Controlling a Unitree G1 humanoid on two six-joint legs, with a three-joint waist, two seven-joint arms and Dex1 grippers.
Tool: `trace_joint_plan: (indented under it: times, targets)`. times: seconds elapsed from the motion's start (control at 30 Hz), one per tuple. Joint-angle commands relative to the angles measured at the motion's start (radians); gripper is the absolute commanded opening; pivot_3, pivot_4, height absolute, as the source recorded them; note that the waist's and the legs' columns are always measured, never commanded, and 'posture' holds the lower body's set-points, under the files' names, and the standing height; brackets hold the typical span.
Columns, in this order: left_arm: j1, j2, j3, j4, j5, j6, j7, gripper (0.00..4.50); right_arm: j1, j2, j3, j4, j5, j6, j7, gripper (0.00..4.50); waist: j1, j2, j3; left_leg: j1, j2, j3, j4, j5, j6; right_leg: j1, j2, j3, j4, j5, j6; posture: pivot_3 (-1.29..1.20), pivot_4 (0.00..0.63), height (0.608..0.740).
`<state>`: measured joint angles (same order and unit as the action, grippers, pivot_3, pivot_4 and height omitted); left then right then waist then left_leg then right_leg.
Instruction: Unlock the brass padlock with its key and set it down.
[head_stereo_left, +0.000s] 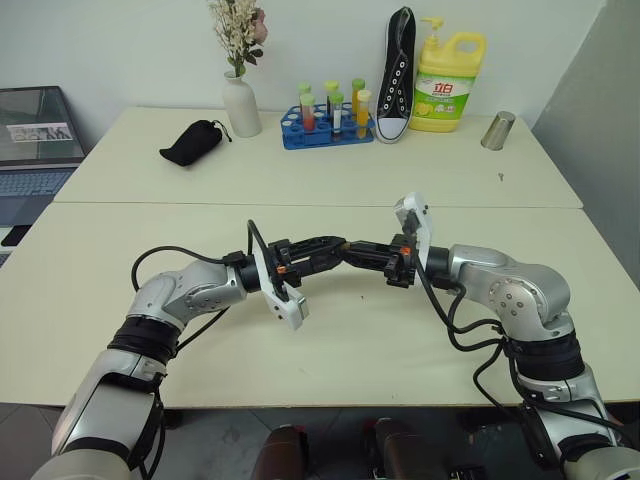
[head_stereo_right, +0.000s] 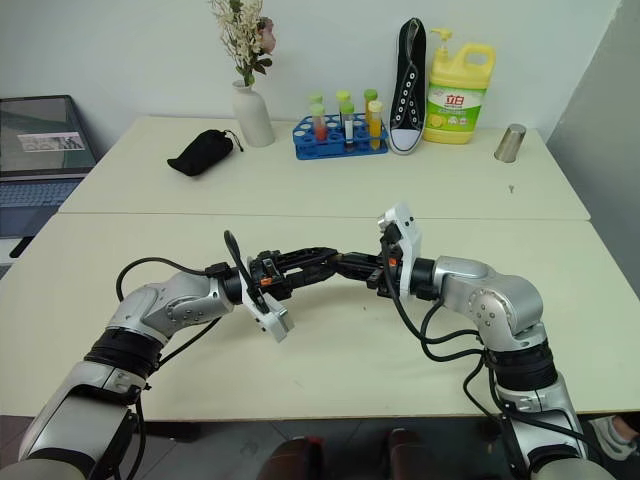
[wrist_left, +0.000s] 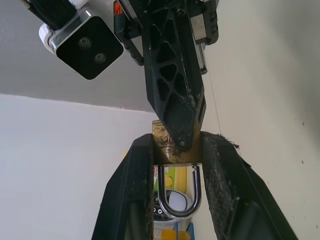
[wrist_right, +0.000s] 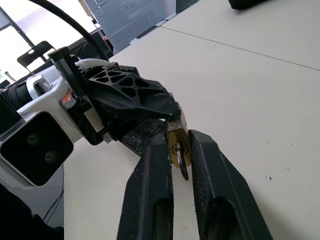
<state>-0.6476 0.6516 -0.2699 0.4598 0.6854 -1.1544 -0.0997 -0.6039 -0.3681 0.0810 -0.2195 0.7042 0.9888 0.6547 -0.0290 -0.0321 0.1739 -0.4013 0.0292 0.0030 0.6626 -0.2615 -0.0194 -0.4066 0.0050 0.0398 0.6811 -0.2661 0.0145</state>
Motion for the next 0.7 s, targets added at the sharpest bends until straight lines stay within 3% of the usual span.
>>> trace_joint_plan:
  times: [0.03, 0.33, 0.43, 0.6, 0.7]
  targets:
    - [-0.005, -0.004, 0.009, -0.041, -0.036, 0.002, 0.006, 0.96, -0.018, 0.004, -0.015, -0.021, 0.015, -0.011, 0.013, 0.15, 0.000, 0.000, 0.000, 0.000, 0.000, 0.000, 0.000, 0.000, 0.000, 0.000, 0.000, 0.000, 0.000, 0.000, 0.000, 0.00, 0.150, 0.740]
    - [0.003, -0.004, -0.017, -0.018, -0.121, 0.003, -0.060, 0.96, -0.019, 0.002, -0.021, -0.027, 0.022, -0.010, 0.018, 0.15, 0.000, 0.000, 0.000, 0.000, 0.000, 0.000, 0.000, 0.000, 0.000, 0.000, 0.000, 0.000, 0.000, 0.000, 0.000, 0.00, 0.150, 0.740]
    - [0.006, -0.001, -0.020, -0.009, -0.186, 0.005, -0.094, 1.99, -0.017, -0.002, -0.027, -0.027, 0.023, -0.014, 0.021, 0.15, 0.000, 0.000, 0.000, 0.000, 0.000, 0.000, 0.000, 0.000, 0.000, 0.000, 0.000, 0.000, 0.000, 0.000, 0.000, 0.00, 0.150, 0.740]
    - [0.018, 0.021, -0.014, -0.006, -0.179, -0.035, -0.108, 3.54, -0.020, -0.022, -0.038, -0.012, 0.010, -0.027, 0.030, 0.15, 0.000, 0.000, 0.000, 0.000, 0.000, 0.000, 0.000, 0.000, 0.000, 0.000, 0.000, 0.000, 0.000, 0.000, 0.000, 0.00, 0.150, 0.740]
    - [0.033, 0.031, -0.015, -0.003, -0.211, -0.051, -0.121, 3.58, -0.022, -0.040, -0.046, 0.001, 0.000, -0.038, 0.037, 0.15, 0.000, 0.000, 0.000, 0.000, 0.000, 0.000, 0.000, 0.000, 0.000, 0.000, 0.000, 0.000, 0.000, 0.000, 0.000, 0.00, 0.150, 0.740]
